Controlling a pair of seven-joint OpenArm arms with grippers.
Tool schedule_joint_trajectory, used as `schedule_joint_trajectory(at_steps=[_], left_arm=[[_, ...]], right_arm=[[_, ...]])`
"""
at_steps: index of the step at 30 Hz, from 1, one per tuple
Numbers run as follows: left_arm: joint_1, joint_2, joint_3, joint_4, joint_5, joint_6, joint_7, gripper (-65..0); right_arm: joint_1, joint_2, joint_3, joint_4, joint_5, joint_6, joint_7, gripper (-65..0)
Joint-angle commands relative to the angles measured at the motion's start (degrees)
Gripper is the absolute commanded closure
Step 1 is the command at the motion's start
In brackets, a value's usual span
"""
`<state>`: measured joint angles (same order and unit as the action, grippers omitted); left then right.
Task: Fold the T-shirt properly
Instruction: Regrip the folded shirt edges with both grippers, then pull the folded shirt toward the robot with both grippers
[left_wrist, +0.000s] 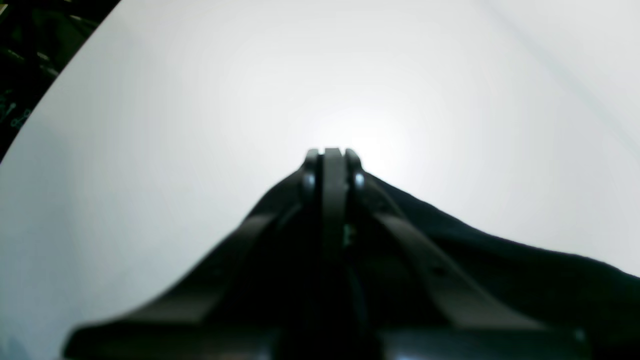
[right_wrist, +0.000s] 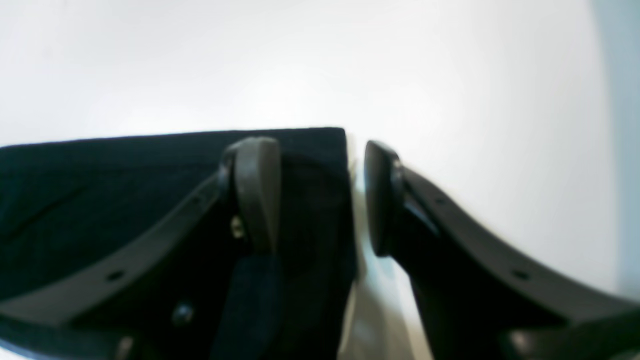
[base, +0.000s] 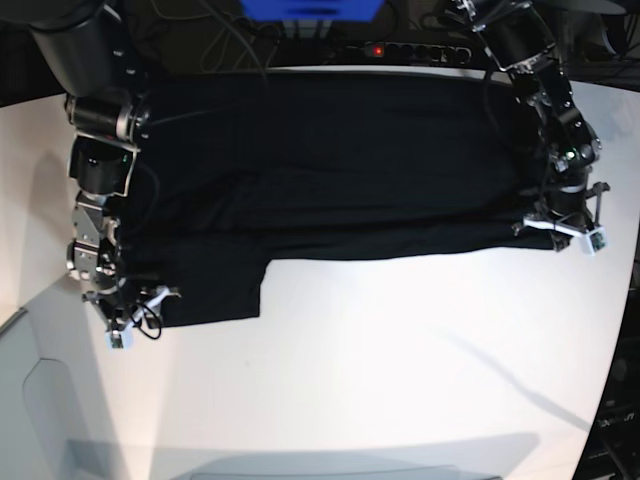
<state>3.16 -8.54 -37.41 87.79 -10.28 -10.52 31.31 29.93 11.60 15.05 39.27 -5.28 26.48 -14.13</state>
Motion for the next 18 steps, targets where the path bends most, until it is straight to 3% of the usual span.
schedule_joint_trajectory(at_steps=[1,9,15,18], left_arm=[[-0.7,-0.8,-0.3,1.0,-0.1,0.1,-1.4,-0.1],[-0.7,-0.8,-0.3,0.9,-0.1,0.1,-1.4,-0.1],[-0.7,-0.8,-0.3,0.9,-0.1,0.1,-1.4,-0.1],[-0.7,-0.8,0.0,0.9,-0.1,0.1,-1.4,-0.1]], right_arm=[[1.2,0.6,0.2,0.5,0.0,-0.4,-0.5,-28.1],[-0.2,1.7,0.1,1.5,0.2,-0.4,-0.6,-28.1],[-4.3,0.3,0.1,14.4,0.1,-0.4,-1.4,-28.1],[-5.2,0.1,0.1,19.1,0.1,-0.4,-5.2,-28.1]])
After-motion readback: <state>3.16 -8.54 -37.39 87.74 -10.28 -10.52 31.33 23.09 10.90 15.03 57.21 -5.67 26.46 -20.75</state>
